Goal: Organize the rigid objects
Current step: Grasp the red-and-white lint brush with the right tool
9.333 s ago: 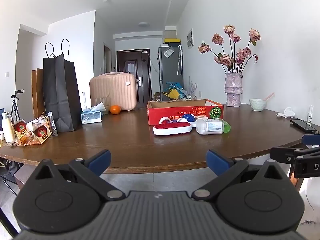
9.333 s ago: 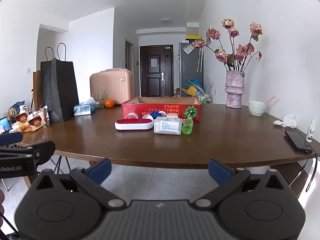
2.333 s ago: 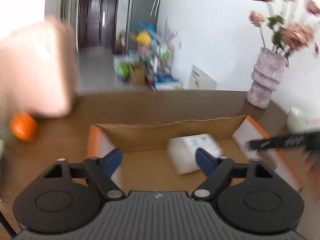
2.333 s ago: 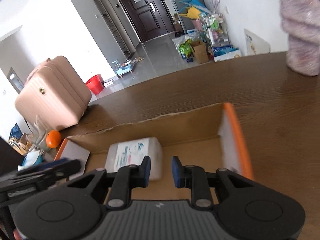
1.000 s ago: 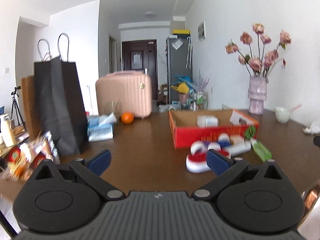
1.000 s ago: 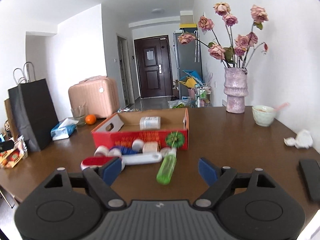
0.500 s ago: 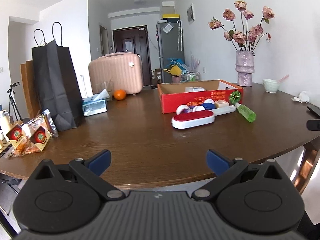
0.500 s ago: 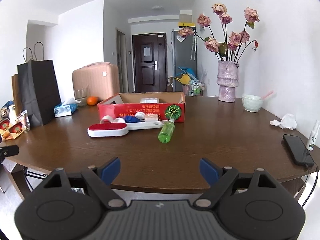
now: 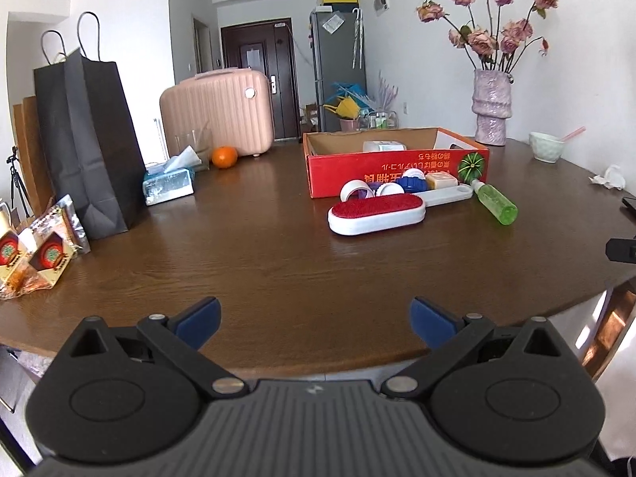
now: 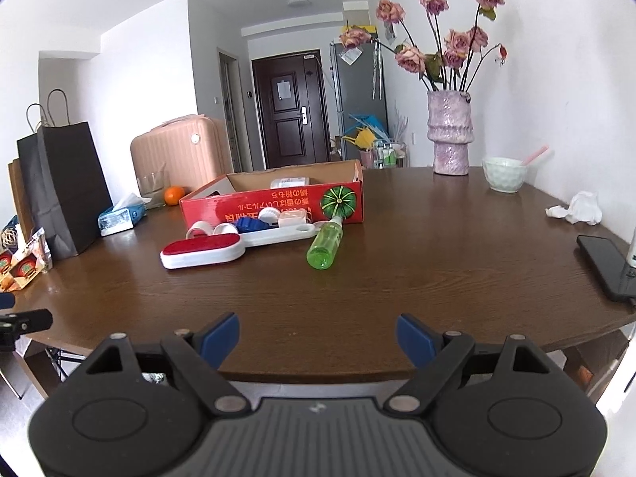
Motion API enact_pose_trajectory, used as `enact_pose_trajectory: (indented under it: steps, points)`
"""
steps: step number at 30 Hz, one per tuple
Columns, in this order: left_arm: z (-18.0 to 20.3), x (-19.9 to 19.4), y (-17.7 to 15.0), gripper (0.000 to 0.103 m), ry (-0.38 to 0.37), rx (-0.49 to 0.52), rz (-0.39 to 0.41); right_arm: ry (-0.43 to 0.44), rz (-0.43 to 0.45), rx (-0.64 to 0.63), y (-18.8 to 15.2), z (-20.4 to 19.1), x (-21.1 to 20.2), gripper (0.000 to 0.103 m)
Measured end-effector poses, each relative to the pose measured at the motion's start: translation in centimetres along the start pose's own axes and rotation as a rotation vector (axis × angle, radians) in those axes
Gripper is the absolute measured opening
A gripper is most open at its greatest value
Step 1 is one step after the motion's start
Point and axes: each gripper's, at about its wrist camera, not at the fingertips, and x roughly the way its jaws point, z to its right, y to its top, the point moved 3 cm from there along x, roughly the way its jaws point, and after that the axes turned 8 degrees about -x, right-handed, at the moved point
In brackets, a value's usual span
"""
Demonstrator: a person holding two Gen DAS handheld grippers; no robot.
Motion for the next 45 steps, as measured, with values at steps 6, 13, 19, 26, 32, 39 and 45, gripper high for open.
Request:
enact_pose_trajectory:
  steps: [6, 13, 19, 26, 32, 39, 45]
  points:
    - [1.3, 4.9, 1.7, 0.103, 0.001, 0.015, -0.034, 0.063, -0.075, 0.007, 1.0, -0.1, 5.9, 0.056]
    - [2.1, 12.1, 5.2, 0.103, -0.002, -0.028, -0.063, 0.139, -0.101, 0.046, 4.2, -0.1, 14.5, 0.041]
    - [1.7, 16.9, 7.3, 0.101, -0.045, -0.138, -0.117, 0.134, -0.15, 0.069, 6.5, 0.1, 21.4, 0.028]
    - [1.7, 20.1, 7.8, 0.085, -0.119, -0.233, -0.172, 0.146, -0.151, 0.117, 8.4, 1.7, 23.9, 0.03]
    - [1.8, 21.4, 8.1, 0.072, -0.115, -0.252, -0.187, 0.165, -0.105, 0.049, 11.0, 2.3, 24.4, 0.031]
    - [1.9, 21.4, 8.0, 0.068, -0.149, -0.271, -0.166, 0.192, -0.241, -0.081, 11.1, 2.5, 28.2, 0.028]
    - [2.1, 21.7, 7.8, 0.065, -0.178, -0.267, -0.137, 0.181, -0.256, -0.045, 10.5, 3.1, 27.6, 0.022]
